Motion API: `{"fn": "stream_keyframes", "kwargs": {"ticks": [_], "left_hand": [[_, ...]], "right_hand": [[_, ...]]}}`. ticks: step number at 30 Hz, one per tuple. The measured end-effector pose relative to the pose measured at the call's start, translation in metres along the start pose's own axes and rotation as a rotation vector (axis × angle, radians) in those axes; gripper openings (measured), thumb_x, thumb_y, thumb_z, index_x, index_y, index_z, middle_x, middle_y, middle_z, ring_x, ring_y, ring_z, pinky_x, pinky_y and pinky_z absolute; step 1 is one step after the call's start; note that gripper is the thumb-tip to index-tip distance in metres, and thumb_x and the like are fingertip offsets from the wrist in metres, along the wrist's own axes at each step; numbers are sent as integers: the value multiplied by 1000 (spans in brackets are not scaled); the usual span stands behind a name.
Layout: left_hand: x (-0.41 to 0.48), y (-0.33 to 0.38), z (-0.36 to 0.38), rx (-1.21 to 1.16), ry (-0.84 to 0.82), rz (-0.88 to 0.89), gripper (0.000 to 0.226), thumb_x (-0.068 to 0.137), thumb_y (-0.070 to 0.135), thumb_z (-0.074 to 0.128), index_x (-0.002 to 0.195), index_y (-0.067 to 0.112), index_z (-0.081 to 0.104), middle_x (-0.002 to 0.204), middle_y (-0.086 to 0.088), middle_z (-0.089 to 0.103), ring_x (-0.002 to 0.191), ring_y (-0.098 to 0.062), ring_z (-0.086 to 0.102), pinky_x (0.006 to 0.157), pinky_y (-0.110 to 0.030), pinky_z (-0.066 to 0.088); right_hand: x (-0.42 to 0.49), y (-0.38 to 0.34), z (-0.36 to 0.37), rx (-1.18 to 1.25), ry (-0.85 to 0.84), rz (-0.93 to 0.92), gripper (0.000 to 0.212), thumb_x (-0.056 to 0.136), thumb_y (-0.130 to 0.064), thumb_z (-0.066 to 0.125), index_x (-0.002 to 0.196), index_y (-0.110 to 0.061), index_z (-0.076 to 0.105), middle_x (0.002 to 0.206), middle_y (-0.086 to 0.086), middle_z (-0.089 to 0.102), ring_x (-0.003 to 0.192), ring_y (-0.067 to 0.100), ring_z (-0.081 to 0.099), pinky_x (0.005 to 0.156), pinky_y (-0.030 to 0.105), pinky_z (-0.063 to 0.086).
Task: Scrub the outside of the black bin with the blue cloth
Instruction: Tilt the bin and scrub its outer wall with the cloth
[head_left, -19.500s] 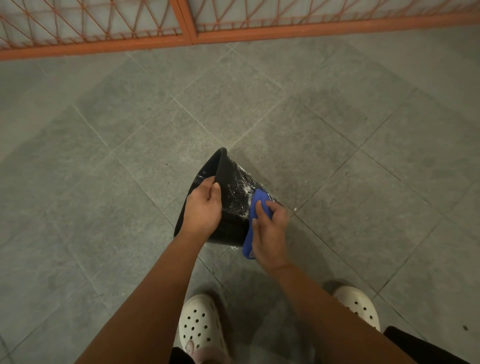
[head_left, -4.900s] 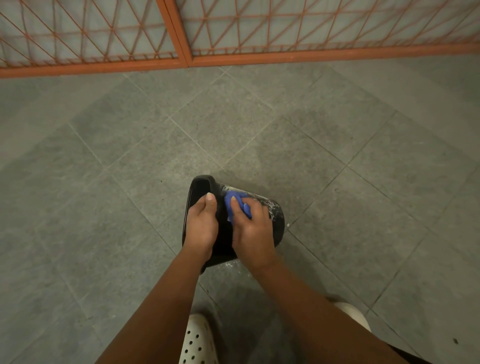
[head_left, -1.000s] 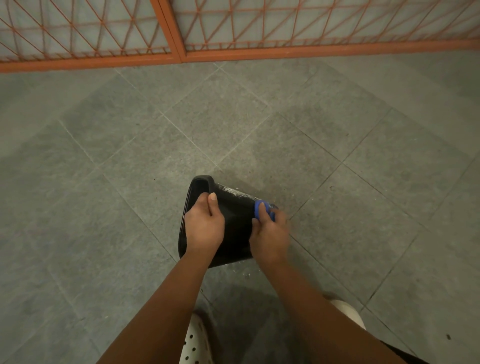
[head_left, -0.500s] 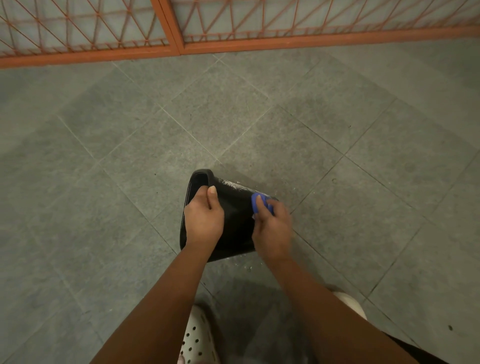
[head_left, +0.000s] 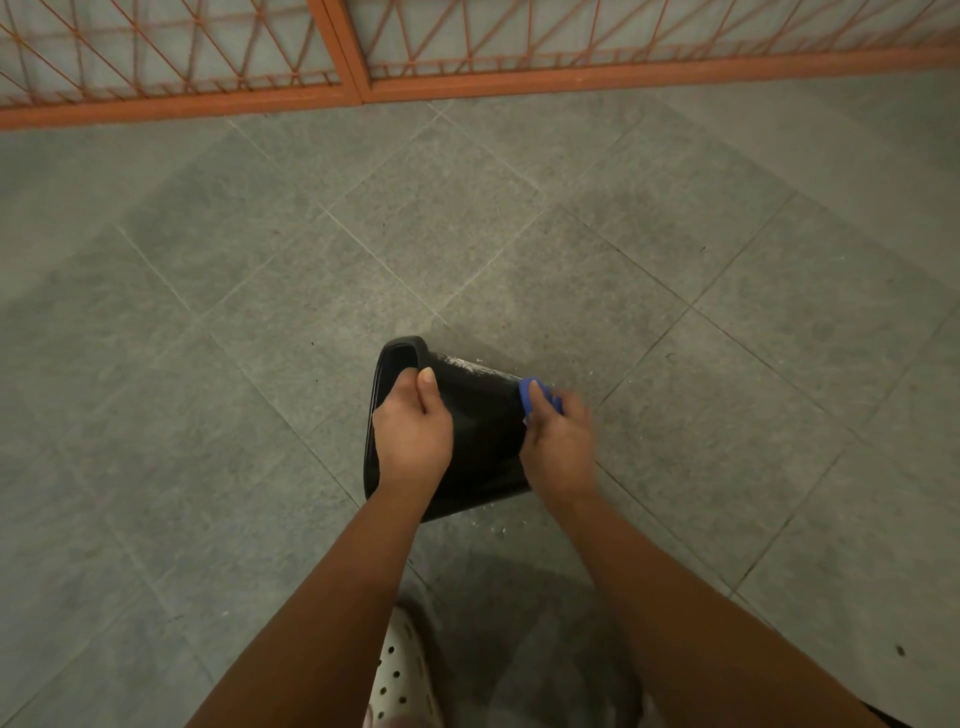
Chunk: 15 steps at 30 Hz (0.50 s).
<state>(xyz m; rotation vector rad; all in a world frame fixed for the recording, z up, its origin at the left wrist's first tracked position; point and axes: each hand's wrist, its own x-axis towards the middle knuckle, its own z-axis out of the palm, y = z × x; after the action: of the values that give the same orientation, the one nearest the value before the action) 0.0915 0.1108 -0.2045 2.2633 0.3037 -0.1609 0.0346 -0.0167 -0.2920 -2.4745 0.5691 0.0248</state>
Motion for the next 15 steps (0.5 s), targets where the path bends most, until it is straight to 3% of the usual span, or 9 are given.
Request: {"fn": "stream_keyframes", "kwargs": {"ticks": [7, 10, 13, 15], "left_hand": [[1, 2, 0, 3, -2, 10, 37, 101, 30, 35, 82, 3, 53, 60, -3, 49, 57, -16, 50, 57, -28, 43], [2, 0, -1, -11, -3, -3, 37, 102, 31, 34, 87, 3, 55, 65, -8, 53, 61, -20, 55, 62, -34, 47], [2, -2, -3, -20, 4, -22, 37, 102, 31, 34, 92, 2, 56, 67, -8, 53, 60, -14, 51, 61, -28, 45], [2, -2, -3, -14, 8, -33, 37, 102, 31, 34, 93, 3, 56, 68, -8, 53, 60, -12, 49, 60, -25, 44]], "right_hand": [[-5, 5, 0, -11, -53, 300, 44, 95, -23, 44, 139, -17, 41, 121, 14, 48, 109, 26, 48, 92, 34, 44], [-16, -6, 4, 42, -13, 208, 44, 94, -22, 49, 137, -16, 44, 118, 13, 46, 103, 24, 50, 87, 37, 49], [-6, 4, 4, 70, 14, 65, 36, 90, -18, 53, 127, -15, 54, 109, 12, 50, 94, 25, 53, 81, 41, 51], [5, 16, 4, 36, -5, 127, 37, 92, -18, 51, 128, -16, 53, 110, 12, 52, 97, 26, 52, 84, 38, 49]]}}
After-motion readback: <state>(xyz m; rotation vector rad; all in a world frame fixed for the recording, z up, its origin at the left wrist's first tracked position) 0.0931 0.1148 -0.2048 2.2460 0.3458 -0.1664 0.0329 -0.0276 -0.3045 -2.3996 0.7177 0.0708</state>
